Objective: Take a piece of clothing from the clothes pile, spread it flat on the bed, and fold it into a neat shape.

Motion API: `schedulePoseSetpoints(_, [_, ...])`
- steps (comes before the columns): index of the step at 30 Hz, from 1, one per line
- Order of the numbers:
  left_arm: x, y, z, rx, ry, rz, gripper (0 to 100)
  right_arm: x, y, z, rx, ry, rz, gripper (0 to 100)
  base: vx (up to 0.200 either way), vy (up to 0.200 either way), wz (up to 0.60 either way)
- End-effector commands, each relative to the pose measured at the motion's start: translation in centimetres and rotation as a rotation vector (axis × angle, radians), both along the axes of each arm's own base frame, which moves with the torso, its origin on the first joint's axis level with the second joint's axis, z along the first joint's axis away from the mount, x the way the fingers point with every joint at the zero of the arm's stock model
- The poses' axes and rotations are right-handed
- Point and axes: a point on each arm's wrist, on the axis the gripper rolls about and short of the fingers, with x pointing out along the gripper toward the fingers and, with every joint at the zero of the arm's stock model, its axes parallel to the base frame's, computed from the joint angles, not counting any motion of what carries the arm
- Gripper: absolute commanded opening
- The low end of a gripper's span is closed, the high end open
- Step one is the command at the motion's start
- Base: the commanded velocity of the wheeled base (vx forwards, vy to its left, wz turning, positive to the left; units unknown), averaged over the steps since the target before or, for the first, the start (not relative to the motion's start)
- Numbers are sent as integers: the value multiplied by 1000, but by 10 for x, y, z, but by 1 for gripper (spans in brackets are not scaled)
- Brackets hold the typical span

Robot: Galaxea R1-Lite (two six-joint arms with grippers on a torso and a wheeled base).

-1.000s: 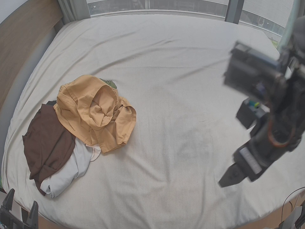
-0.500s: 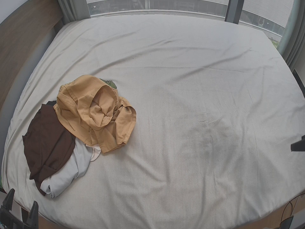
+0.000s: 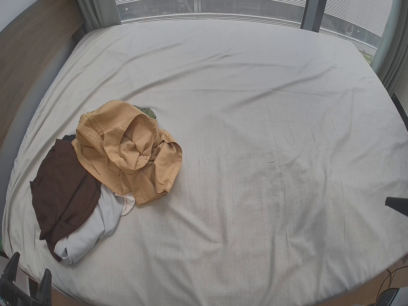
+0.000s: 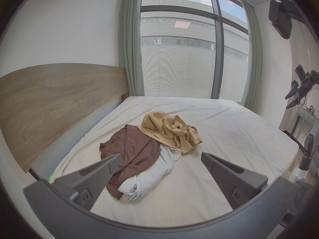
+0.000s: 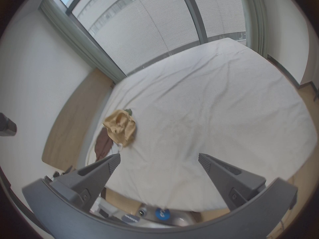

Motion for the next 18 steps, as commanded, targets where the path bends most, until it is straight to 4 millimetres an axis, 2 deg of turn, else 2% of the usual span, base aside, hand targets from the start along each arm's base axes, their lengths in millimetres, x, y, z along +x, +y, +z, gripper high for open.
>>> schedulePoseSetpoints(1, [0, 0, -5, -2, 1, 0, 100, 45, 24, -55, 120, 79, 100, 100, 0, 0, 0])
schedulePoseSetpoints(11, [0, 0, -5, 0, 1, 0, 100, 96, 82, -58, 126, 175, 233, 100, 0, 0, 0])
schedulePoseSetpoints(12, [0, 0, -5, 0, 1, 0, 100, 96, 82, -58, 126, 175, 233, 100, 0, 0, 0])
schedulePoseSetpoints(13, [0, 0, -5, -2, 1, 0, 100, 107, 95, -60, 123, 180, 250, 100, 0, 0, 0])
schedulePoseSetpoints(16, [0, 0, -5, -2, 1, 0, 100, 117, 106, -62, 121, 181, 264, 100, 0, 0, 0])
schedulePoseSetpoints(18, [0, 0, -5, -2, 1, 0, 100, 132, 119, -66, 130, 184, 273, 100, 0, 0, 0])
